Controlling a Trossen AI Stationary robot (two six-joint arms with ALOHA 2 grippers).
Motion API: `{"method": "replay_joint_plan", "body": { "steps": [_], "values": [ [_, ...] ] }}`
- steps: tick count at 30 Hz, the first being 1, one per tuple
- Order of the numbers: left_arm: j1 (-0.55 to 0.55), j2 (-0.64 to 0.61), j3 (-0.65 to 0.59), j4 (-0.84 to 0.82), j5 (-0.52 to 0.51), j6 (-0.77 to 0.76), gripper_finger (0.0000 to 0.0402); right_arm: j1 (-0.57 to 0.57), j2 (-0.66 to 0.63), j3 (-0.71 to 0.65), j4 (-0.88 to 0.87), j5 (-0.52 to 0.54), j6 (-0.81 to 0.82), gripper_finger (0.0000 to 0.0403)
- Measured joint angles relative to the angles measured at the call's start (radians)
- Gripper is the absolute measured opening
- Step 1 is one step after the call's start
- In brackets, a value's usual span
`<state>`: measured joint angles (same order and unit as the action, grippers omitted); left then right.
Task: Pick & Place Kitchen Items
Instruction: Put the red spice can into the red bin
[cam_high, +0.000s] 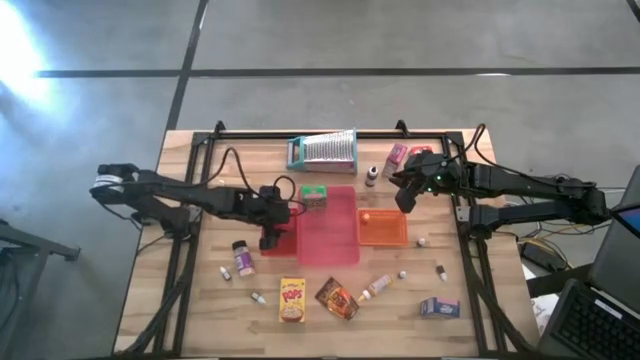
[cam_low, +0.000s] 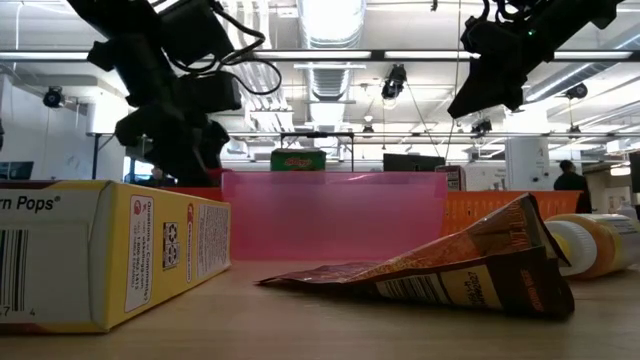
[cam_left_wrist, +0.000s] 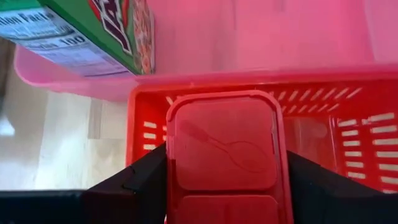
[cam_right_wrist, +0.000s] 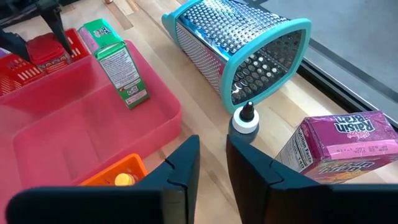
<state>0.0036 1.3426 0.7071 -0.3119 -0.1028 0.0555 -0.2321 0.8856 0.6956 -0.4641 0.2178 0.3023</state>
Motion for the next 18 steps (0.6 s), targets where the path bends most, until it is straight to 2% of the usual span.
{"method": "replay_joint_plan", "body": {
  "steps": [5, 13, 18],
  "values": [
    [0.000, -0.001, 0.010, -0.004, -0.017, 0.013, 0.0245, 0.000, 0.000, 0.000, 0.007, 0.001, 0.000, 0.0056],
    [0.000, -0.001, 0.050, -0.007, -0.050, 0.041, 0.0279, 0.000, 0.000, 0.000, 0.007, 0.001, 0.000, 0.0038],
    [0.000, -0.001, 0.102, -0.078, -0.056, 0.063, 0.0282, 0.000, 0.000, 0.000, 0.006, 0.001, 0.000, 0.0034]
  ]
}}
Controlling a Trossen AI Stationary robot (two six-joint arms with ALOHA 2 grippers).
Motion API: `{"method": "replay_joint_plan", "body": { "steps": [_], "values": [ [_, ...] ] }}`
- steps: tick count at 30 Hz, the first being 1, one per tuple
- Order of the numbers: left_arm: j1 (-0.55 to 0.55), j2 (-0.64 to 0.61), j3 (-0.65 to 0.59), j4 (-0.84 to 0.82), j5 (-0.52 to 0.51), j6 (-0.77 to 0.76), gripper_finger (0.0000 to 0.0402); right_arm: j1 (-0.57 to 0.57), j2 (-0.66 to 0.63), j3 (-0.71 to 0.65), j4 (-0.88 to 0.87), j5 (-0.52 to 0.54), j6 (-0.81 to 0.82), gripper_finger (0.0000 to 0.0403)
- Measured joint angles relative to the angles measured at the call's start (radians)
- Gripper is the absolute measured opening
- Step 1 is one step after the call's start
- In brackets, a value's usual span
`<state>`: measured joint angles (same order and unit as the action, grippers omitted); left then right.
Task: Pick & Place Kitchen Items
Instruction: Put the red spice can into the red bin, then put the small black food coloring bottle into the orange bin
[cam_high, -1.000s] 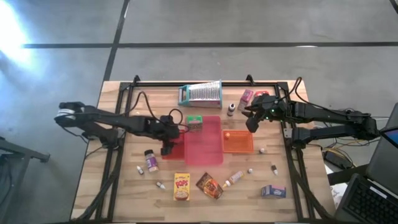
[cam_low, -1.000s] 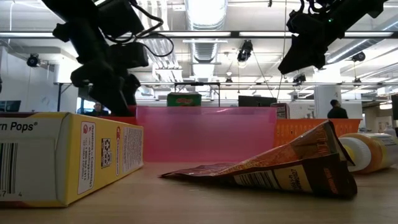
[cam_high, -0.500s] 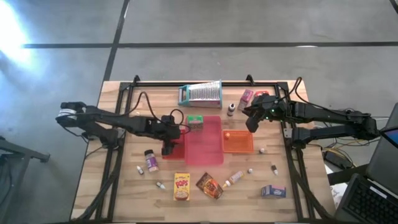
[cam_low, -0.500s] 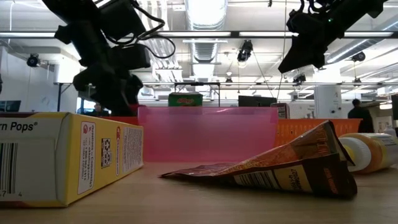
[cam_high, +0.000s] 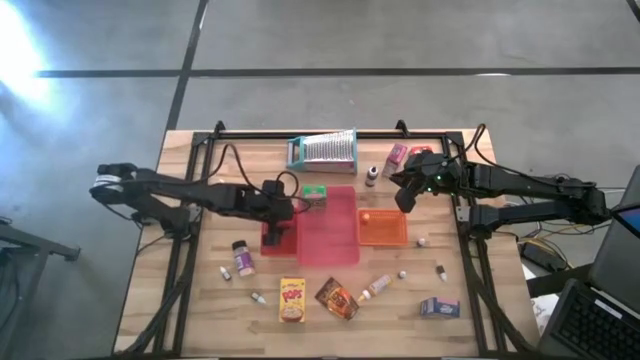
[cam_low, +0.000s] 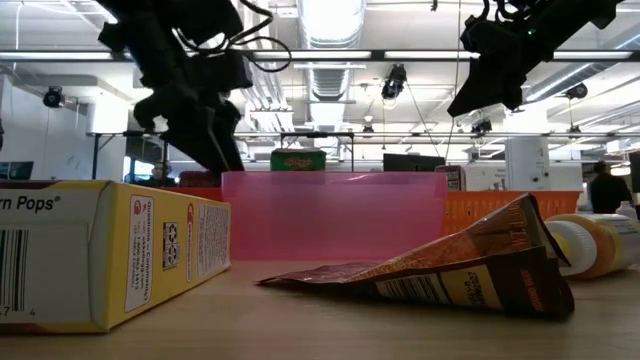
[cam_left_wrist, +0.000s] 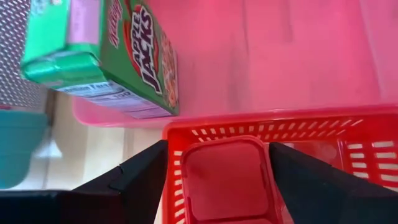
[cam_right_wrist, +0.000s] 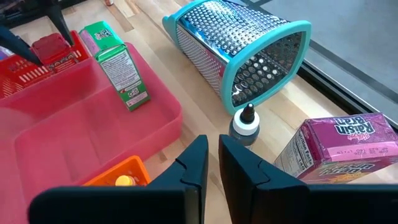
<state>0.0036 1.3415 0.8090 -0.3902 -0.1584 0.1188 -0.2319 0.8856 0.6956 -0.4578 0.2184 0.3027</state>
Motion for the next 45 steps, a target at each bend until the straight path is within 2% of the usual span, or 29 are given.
{"method": "replay_joint_plan", "body": {
  "steps": [11, 17, 25, 34, 41, 45],
  "values": [
    [0.000, -0.001, 0.245, -0.384, -0.106, -0.048, 0.0281, 0.000, 0.000, 0.000, 0.000, 0.000, 0.000, 0.0055],
    [0.000, -0.001, 0.357, -0.572, -0.115, -0.179, 0.0280, 0.000, 0.000, 0.000, -0.001, 0.000, 0.000, 0.0076],
    [-0.006, -0.001, 0.417, -0.763, -0.117, -0.351, 0.0279, 0.000, 0.000, 0.000, -0.001, -0.001, 0.001, 0.0104],
    [-0.043, -0.002, 0.450, -0.878, -0.131, -0.540, 0.0277, 0.000, 0.000, 0.000, -0.001, -0.001, 0.002, 0.0131],
    [-0.135, 0.000, 0.449, -0.877, -0.135, -0.592, 0.0277, 0.000, 0.000, 0.000, -0.001, -0.001, 0.005, 0.0152],
    [-0.199, 0.000, 0.449, -0.878, -0.170, -0.655, 0.0277, 0.000, 0.000, 0.000, -0.001, -0.001, 0.005, 0.0163]
  ]
}}
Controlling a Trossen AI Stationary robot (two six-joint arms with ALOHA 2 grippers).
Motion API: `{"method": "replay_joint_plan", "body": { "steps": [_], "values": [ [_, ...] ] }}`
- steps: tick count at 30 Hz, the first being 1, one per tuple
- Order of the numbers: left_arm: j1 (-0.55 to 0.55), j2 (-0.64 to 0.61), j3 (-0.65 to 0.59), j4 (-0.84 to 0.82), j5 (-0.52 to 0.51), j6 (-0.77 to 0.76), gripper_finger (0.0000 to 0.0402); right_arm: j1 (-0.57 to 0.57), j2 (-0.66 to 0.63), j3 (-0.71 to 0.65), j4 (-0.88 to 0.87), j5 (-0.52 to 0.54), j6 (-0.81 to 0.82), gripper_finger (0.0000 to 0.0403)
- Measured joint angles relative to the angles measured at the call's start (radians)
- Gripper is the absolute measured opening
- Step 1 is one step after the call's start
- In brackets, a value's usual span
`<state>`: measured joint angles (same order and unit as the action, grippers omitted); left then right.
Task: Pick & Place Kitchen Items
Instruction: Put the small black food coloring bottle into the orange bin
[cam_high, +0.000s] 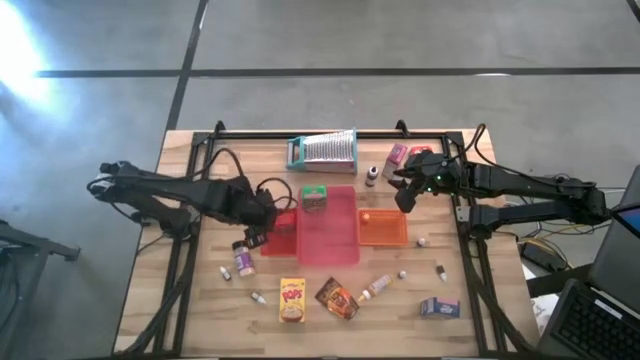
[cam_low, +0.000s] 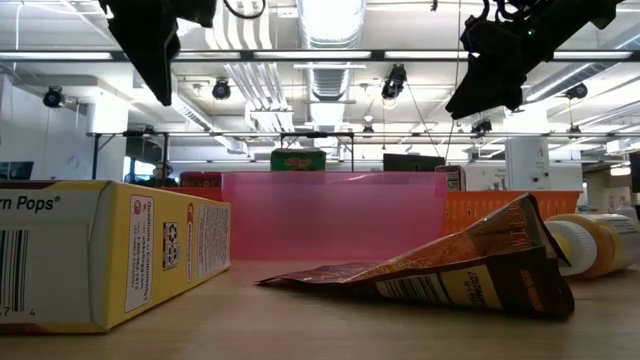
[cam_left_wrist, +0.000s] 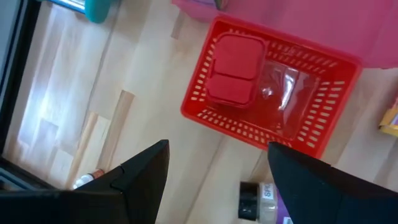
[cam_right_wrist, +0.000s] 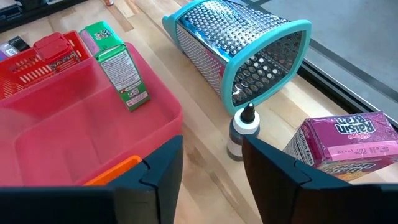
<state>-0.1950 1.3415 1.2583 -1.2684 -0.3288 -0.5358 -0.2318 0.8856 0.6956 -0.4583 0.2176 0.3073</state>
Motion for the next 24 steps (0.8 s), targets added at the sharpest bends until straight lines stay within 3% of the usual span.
{"method": "replay_joint_plan", "body": {
  "steps": [10, 24],
  "values": [
    [-0.137, 0.000, 0.000, -0.028, -0.116, -0.172, 0.0277, 0.000, 0.000, 0.000, 0.000, 0.000, 0.000, 0.0189],
    [-0.192, 0.000, -0.002, -0.023, -0.141, -0.269, 0.0277, 0.000, 0.000, 0.000, 0.000, 0.000, 0.000, 0.0210]
  ]
}}
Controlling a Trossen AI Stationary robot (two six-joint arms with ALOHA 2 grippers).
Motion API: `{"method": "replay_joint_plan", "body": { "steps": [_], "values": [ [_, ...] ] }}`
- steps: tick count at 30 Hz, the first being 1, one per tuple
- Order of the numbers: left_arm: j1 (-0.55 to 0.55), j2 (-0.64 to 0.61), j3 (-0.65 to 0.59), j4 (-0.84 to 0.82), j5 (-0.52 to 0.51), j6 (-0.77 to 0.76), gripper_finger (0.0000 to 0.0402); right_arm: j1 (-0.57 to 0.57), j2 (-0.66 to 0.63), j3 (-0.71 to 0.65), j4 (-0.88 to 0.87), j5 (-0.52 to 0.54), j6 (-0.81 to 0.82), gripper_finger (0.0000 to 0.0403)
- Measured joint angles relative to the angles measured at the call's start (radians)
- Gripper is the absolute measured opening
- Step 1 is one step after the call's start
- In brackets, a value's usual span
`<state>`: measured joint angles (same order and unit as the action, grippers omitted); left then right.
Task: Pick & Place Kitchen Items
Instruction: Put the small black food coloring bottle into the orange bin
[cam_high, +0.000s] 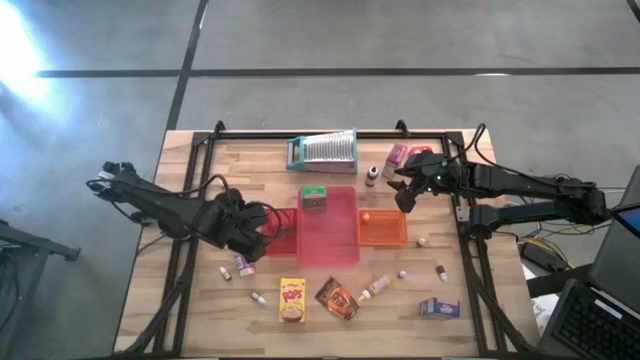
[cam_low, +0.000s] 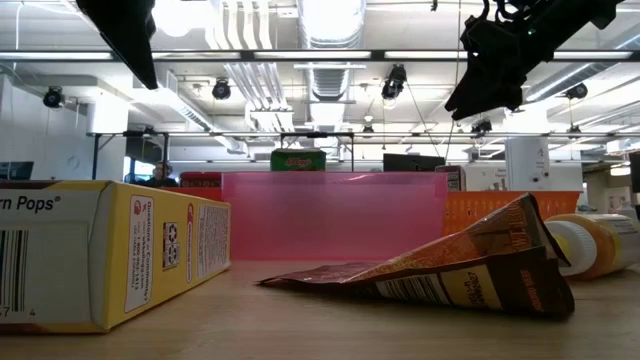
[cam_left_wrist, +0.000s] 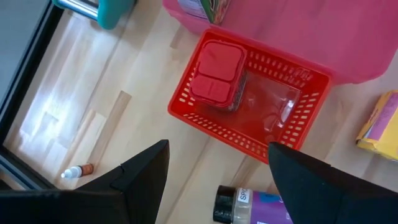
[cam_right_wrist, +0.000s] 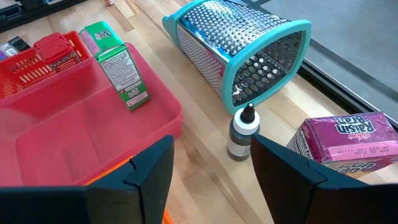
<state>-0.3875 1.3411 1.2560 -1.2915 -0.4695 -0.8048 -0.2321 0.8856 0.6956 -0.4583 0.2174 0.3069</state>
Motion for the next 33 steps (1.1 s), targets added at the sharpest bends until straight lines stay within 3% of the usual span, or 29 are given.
{"method": "replay_joint_plan", "body": {
  "steps": [29, 33],
  "values": [
    [0.002, 0.000, -0.001, 0.012, -0.121, 0.042, 0.0276, 0.000, 0.003, 0.000, 0.106, 0.009, 0.004, 0.0264],
    [0.002, 0.000, -0.001, 0.013, -0.122, 0.042, 0.0276, 0.000, 0.003, 0.010, 0.046, -0.092, 0.002, 0.0270]
  ]
}}
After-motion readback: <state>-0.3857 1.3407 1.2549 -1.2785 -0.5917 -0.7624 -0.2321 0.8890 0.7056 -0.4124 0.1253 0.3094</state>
